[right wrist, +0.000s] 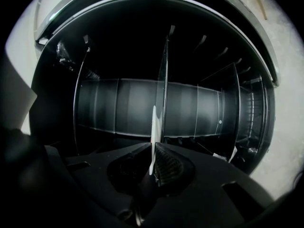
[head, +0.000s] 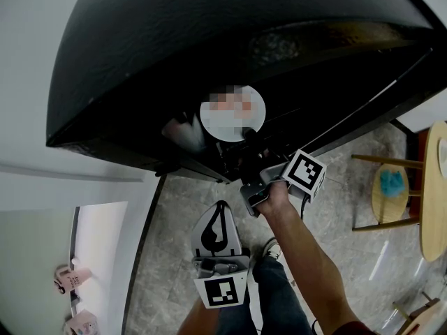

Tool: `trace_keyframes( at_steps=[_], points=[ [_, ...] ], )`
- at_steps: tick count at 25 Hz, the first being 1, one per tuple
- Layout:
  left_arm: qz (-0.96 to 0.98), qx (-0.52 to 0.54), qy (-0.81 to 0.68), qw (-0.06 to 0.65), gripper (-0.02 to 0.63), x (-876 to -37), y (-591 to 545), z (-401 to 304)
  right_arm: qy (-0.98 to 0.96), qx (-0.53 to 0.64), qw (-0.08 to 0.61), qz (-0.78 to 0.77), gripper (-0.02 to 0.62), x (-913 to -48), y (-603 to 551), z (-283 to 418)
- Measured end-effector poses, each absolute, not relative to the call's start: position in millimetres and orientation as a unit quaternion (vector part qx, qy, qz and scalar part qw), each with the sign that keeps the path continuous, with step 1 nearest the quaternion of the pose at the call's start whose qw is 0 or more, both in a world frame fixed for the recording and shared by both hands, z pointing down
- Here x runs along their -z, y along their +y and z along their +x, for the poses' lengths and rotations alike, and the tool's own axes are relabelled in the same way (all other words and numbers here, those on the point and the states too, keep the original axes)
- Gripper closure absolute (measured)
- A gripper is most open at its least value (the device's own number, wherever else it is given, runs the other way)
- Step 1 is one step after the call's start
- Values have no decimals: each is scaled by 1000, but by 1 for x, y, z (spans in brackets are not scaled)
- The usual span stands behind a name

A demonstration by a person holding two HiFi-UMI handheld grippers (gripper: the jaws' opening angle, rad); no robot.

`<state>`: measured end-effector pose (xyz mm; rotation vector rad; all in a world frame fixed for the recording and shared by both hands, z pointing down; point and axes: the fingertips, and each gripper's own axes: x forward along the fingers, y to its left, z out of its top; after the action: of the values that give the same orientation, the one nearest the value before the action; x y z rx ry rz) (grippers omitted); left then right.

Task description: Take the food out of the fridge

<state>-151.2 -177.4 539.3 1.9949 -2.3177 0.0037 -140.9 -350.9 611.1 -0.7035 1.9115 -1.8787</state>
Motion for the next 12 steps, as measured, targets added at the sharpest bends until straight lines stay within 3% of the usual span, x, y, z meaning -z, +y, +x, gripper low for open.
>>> trace_keyframes(
  at_steps=[12],
  points=[
    [651,-1,-758,39,592,-540,-178,-152,666,678,184,-251,560,-611,-350,-140]
  ],
)
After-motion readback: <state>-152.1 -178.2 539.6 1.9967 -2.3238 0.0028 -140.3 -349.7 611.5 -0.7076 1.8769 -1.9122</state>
